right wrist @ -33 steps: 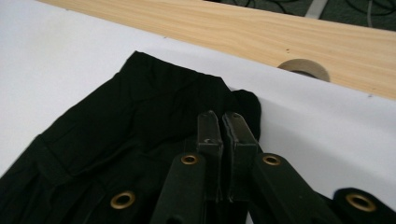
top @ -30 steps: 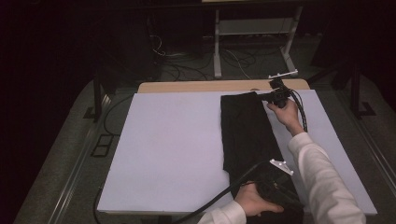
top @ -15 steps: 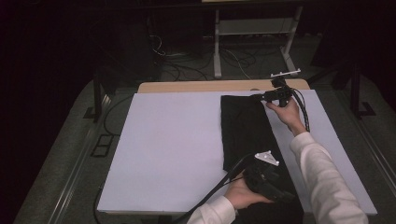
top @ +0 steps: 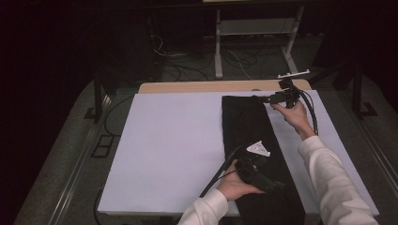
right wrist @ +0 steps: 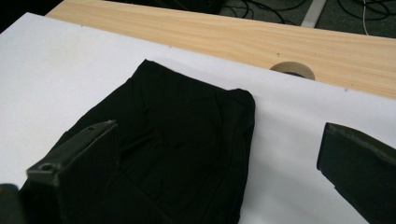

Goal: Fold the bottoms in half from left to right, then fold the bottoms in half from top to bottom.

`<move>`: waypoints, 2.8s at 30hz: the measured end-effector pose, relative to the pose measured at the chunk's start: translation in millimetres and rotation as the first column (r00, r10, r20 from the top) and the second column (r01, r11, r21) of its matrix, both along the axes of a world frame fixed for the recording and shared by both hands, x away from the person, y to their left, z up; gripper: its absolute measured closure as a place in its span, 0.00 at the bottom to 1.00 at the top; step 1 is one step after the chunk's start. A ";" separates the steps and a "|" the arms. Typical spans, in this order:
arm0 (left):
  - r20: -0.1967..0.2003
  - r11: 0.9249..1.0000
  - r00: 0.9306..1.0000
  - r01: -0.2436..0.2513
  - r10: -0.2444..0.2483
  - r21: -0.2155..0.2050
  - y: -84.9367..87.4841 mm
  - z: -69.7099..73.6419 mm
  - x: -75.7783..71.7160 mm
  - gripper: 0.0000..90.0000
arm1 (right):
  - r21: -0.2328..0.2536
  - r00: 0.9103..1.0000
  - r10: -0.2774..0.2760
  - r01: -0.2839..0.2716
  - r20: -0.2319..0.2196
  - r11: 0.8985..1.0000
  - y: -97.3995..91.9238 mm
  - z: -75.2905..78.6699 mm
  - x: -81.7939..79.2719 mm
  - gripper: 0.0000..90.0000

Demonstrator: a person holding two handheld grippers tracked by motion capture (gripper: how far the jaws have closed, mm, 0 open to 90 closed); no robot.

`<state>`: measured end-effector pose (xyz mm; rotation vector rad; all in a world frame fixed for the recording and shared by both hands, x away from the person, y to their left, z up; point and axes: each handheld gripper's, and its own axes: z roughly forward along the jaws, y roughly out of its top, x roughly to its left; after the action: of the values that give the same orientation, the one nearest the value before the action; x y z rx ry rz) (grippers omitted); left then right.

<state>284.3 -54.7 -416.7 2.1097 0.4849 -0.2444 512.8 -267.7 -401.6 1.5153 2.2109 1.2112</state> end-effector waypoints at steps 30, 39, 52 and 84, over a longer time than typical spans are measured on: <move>0.168 0.992 0.978 -0.121 0.127 -0.041 46.8 28.6 39.4 0.00 | -0.009 0.998 0.058 -0.057 0.028 0.998 0.6 4.6 -24.6 0.00; 0.198 0.990 0.970 -0.139 0.142 -0.027 60.6 39.5 50.3 0.00 | -0.011 0.997 0.067 -0.067 0.041 0.998 0.7 9.7 -34.2 0.00; 0.207 0.984 0.961 -0.178 0.181 -0.032 75.9 47.6 72.3 0.00 | -0.004 0.997 0.073 -0.073 0.027 0.997 -3.8 9.4 -40.4 0.00; 0.201 0.966 0.946 -0.257 0.254 -0.011 103.0 55.8 133.2 0.00 | 0.008 0.998 0.069 -0.069 0.008 0.998 -16.4 -0.7 -46.8 0.00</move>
<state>417.6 48.3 -360.9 2.0342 0.6324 0.1223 466.0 -284.1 -402.3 1.4458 2.2736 1.2450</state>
